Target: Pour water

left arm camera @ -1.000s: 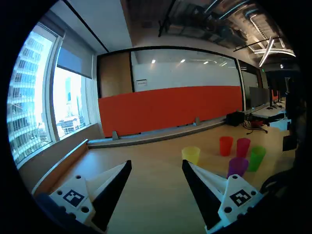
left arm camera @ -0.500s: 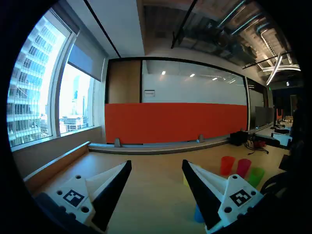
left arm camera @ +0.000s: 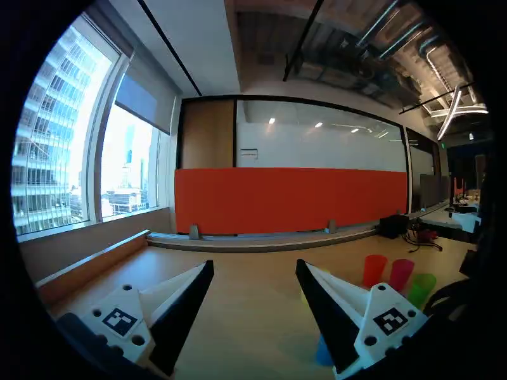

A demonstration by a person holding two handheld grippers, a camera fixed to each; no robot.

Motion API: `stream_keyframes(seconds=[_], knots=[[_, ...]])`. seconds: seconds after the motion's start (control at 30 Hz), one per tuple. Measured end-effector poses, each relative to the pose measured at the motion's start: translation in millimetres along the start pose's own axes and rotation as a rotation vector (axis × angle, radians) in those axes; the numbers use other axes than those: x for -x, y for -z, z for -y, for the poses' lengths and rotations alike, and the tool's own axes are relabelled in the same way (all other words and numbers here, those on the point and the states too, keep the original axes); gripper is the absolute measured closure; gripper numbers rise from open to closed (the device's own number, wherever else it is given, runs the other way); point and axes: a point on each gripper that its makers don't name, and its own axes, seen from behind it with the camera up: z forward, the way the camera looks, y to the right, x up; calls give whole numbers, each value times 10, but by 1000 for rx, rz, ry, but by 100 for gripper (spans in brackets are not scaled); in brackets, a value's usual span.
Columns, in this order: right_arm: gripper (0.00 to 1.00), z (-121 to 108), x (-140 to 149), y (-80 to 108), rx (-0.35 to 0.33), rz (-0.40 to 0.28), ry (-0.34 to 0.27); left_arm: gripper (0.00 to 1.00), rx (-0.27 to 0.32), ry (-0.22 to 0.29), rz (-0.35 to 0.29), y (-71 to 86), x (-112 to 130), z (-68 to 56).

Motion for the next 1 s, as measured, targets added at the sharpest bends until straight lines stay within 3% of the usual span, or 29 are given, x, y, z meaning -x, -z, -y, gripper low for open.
stream_keyframes(seconds=[0.77,1.0], knots=[[0,70,-202,6,1,-22,-19,4,-44,-66,-6,-94,418,-158],[0,83,-200,31,6,-16,-6,4,-59,-62,0,-79,552,-104]])
